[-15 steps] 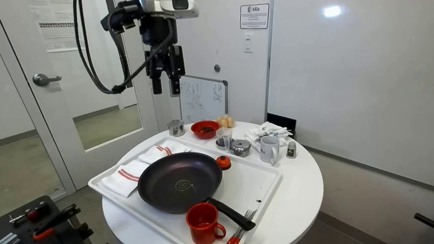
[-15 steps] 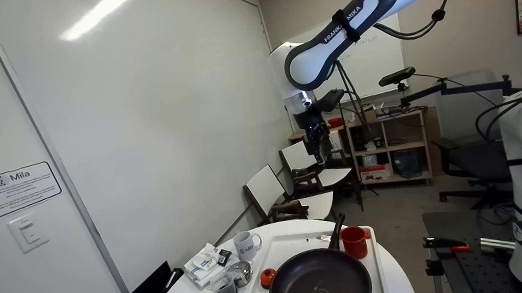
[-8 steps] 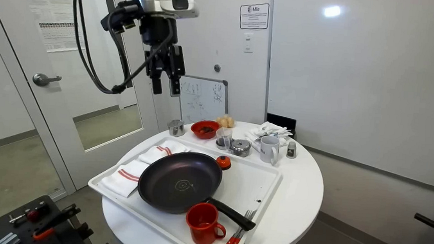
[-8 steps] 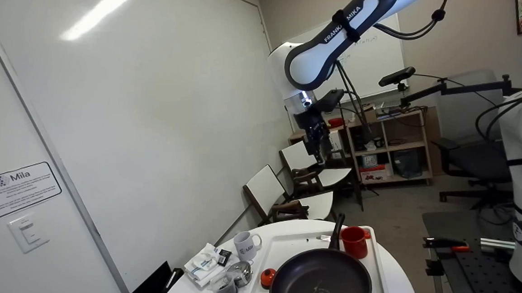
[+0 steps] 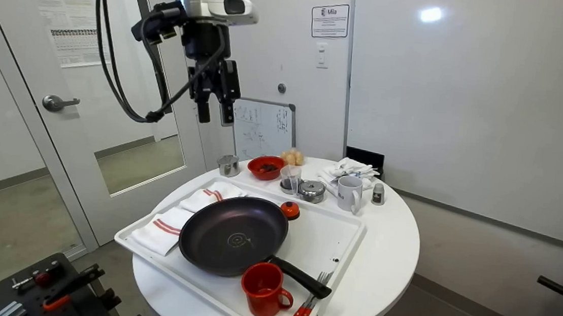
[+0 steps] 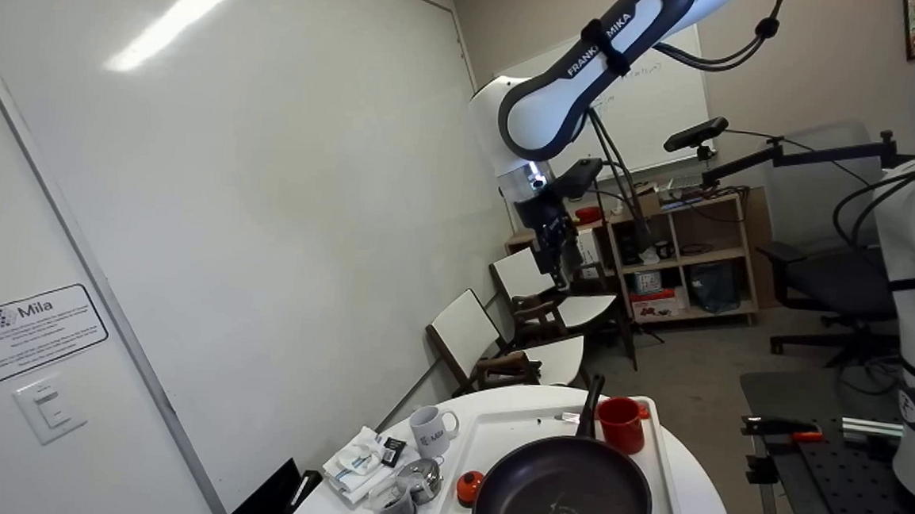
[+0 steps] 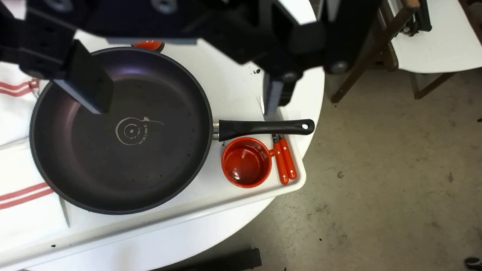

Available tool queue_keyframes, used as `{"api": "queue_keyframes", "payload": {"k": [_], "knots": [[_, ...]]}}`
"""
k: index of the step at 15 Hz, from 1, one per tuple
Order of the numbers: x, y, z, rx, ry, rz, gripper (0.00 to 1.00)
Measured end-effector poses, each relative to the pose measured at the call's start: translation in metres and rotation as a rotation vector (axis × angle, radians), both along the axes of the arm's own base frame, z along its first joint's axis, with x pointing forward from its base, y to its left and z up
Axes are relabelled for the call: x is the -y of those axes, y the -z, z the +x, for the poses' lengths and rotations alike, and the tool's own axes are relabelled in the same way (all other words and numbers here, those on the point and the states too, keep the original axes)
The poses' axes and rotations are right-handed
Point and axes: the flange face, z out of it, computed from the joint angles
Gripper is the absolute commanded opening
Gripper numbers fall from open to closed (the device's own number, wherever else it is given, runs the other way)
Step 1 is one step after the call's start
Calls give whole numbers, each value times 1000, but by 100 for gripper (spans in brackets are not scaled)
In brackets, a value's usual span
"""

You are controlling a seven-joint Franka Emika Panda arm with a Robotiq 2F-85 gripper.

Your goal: Move the towel to the right

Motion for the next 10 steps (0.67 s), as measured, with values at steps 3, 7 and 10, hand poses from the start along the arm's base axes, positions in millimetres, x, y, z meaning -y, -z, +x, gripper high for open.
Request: {"api": "queue_keyframes", "payload": {"k": [3, 7, 10], "knots": [[-3, 8, 6, 4, -8, 12, 100], [-10, 20, 21, 49, -36, 40, 100], [-23, 31, 36, 88, -71, 74, 100]]}}
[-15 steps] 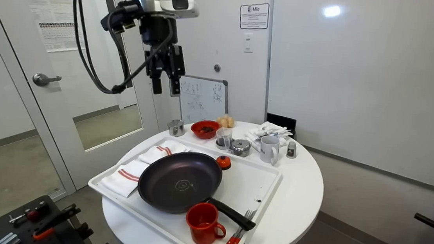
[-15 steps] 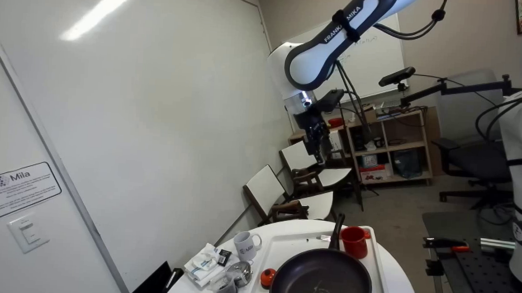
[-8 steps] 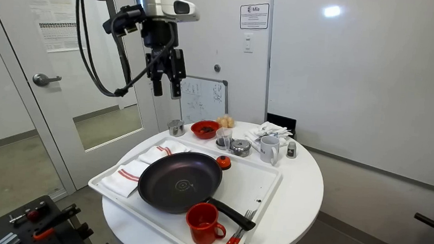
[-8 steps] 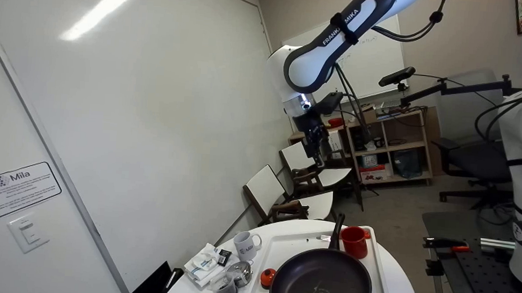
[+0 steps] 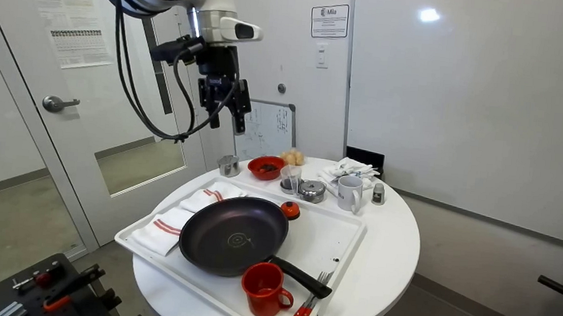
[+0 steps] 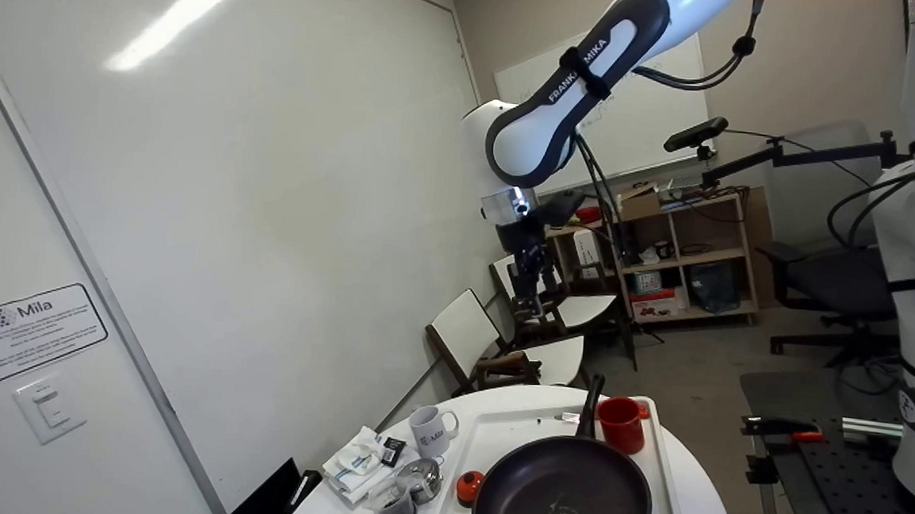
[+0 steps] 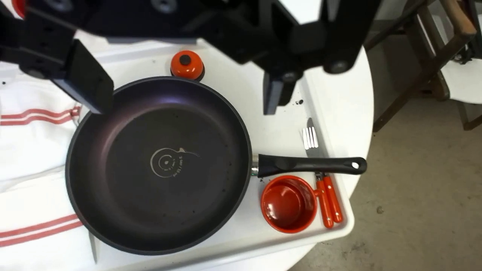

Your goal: Move the towel to the right

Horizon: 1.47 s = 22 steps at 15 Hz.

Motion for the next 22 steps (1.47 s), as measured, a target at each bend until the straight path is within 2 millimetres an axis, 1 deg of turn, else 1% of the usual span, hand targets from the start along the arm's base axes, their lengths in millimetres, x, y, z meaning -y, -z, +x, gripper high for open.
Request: {"api": "queue_keyframes", "payload": {"k": [2, 4, 9, 12, 14, 18, 22], "knots": [[-14, 10, 10, 15, -32, 26, 100], [-35, 22, 20, 26, -74, 59, 100], [-104, 47, 43, 50, -210, 139, 100], [-140, 61, 49, 52, -288, 162, 100], [-159, 74, 52, 46, -333, 169, 100], [-193, 113, 57, 28, -402, 179, 100], [-221, 153, 65, 26, -443, 193, 100]]}}
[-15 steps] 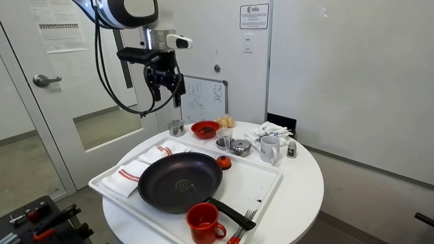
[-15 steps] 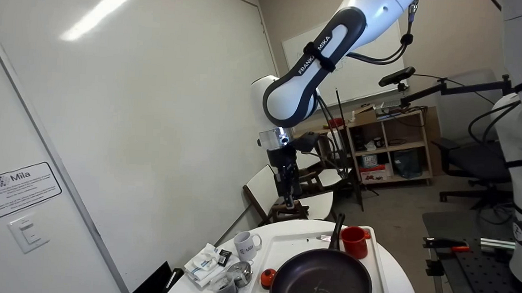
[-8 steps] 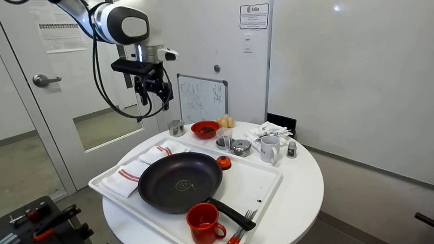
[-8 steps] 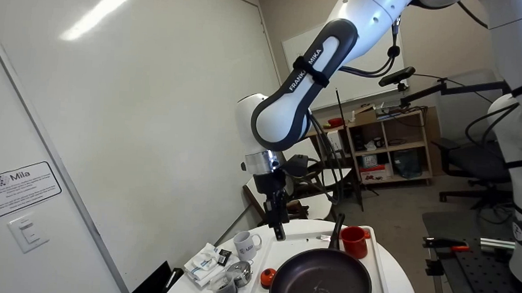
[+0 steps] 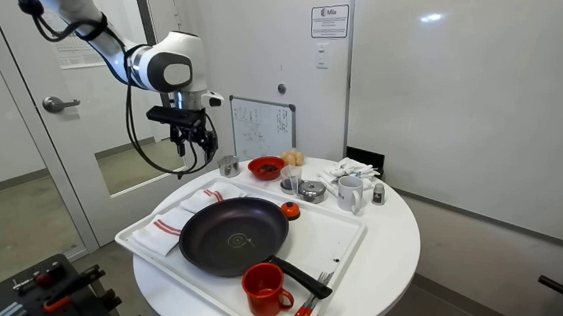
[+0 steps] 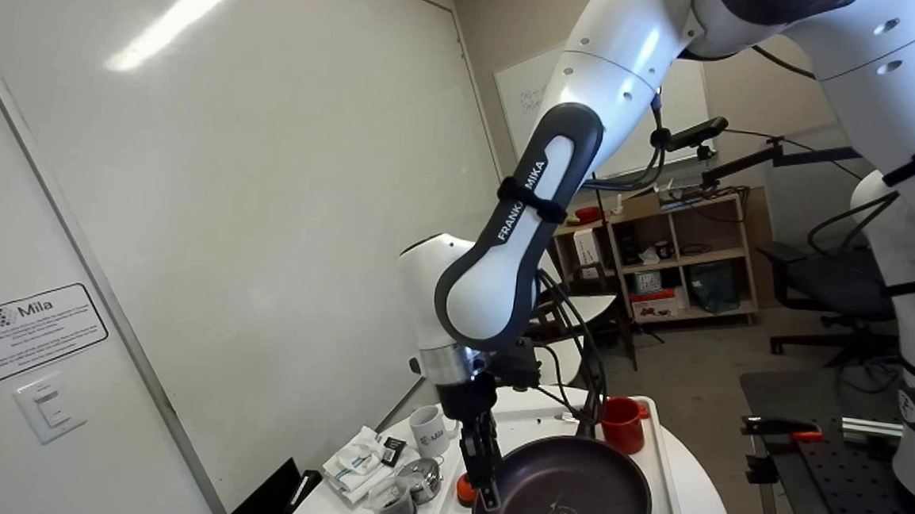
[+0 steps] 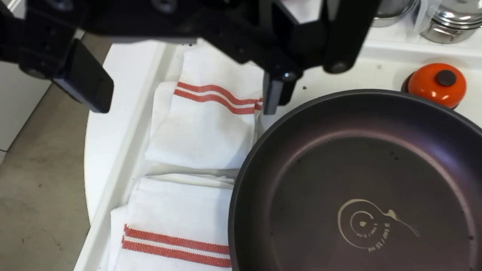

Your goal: Move the towel to the right

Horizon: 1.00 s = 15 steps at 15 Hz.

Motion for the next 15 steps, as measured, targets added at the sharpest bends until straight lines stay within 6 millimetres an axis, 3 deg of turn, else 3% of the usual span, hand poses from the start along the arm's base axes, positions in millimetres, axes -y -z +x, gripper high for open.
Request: {"api": "queue_keyframes", "payload": {"k": [9, 15], "knots": [[-53, 57, 31, 15, -104, 4, 100], [-58, 63, 37, 17, -137, 17, 100]]}}
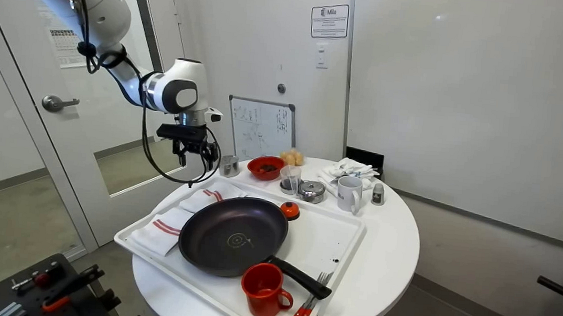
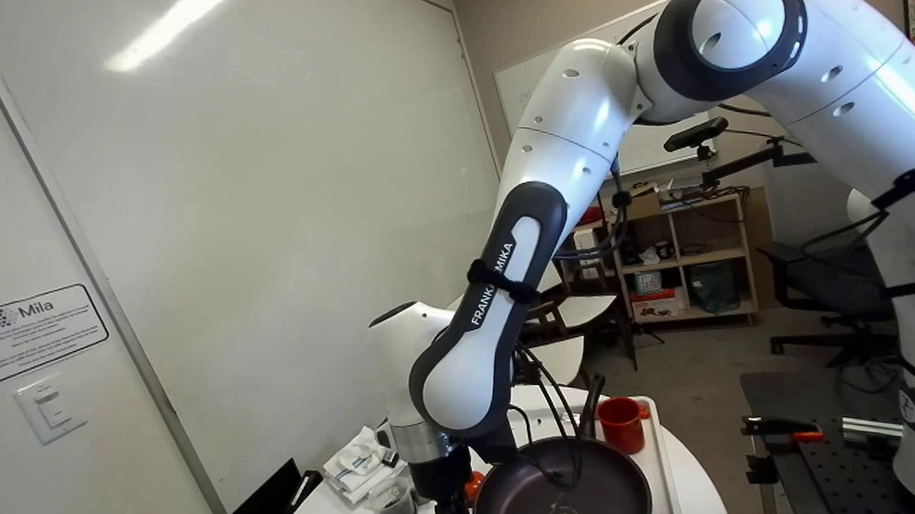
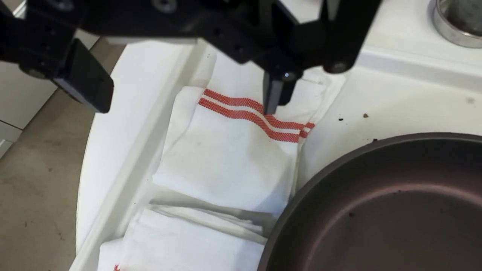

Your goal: Move the towel to the right

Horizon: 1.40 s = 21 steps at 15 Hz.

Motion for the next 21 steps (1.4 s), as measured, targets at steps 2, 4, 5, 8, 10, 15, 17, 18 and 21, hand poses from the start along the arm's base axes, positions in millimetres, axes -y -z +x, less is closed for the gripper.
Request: {"api": "queue_keyframes", "payload": {"k": [2, 4, 5, 8, 10, 15, 17, 18, 21], "knots": [[0, 0, 0, 0, -1, 0, 100], [0, 1, 0, -3, 1, 3, 100], [1, 3, 0, -7, 2, 3, 100], [7, 20, 6, -24, 14, 6, 100], [10, 36, 16, -34, 18, 12, 100], [3, 57, 41, -31, 7, 35, 100], [-2, 60, 48, -38, 3, 43, 100], [-5, 63, 52, -45, 1, 46, 100], [-10, 84, 58, -76, 0, 51, 100]]}}
